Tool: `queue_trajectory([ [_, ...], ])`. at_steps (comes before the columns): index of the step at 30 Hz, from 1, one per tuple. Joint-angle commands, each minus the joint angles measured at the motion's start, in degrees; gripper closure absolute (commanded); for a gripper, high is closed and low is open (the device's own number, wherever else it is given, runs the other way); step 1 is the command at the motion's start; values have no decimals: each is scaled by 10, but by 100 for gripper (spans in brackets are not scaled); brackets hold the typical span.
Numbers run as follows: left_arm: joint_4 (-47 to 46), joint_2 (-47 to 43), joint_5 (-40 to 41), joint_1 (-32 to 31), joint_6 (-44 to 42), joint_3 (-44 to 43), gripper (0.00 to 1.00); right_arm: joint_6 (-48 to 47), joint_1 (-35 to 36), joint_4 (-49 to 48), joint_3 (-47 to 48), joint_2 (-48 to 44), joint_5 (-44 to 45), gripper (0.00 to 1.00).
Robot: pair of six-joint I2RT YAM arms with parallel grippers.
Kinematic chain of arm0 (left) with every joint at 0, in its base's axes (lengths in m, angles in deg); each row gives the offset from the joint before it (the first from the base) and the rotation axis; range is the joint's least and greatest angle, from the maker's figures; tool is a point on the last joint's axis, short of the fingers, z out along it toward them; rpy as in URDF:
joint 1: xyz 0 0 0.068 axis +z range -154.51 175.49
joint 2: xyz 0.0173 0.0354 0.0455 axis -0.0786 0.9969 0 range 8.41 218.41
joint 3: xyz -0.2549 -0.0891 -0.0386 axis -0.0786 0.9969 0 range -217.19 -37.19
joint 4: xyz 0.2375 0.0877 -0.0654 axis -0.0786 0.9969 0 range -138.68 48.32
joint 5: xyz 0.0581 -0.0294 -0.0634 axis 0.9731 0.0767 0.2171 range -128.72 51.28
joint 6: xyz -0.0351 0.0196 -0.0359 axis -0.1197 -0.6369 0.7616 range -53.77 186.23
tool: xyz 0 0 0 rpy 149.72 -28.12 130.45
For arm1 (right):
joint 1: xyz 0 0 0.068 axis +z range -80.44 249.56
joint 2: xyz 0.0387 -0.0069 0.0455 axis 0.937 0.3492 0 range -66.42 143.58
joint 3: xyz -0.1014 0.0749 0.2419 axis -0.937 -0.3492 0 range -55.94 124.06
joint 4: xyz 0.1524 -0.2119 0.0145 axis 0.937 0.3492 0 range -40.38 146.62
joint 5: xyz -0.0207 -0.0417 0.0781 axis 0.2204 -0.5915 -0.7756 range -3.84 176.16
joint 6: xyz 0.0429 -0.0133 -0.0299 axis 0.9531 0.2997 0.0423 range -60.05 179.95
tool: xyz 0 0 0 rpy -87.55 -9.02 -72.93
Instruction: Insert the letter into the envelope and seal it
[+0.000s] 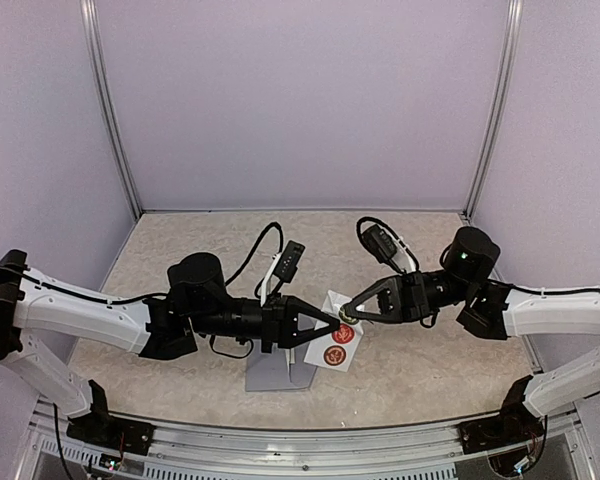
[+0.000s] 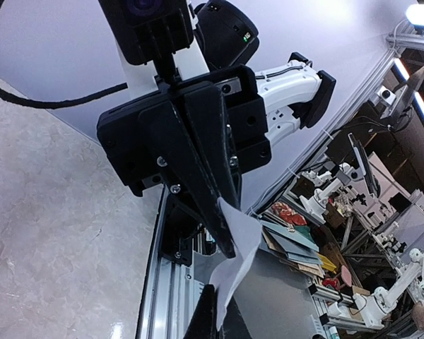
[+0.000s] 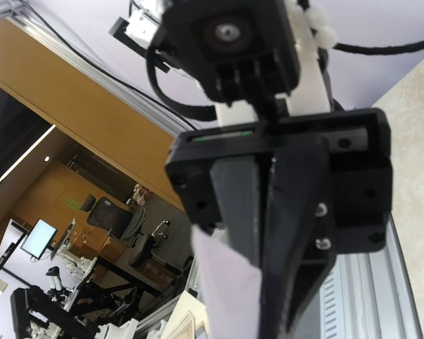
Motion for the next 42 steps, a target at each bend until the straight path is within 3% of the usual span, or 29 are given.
queue_trajectory([
  [1, -29, 4, 10, -3, 1, -11, 100, -13, 4, 28, 3, 11, -1, 100],
  [19, -33, -1, 14, -3, 1, -8, 100, -21, 5, 57, 4, 27, 12, 100],
  [32, -5, -18, 94, 4, 19, 16, 100, -19, 12, 32, 4, 13, -2, 100],
  [42, -27, -25, 86, 10, 25, 21, 100, -32, 17, 48, 6, 31, 0, 100],
])
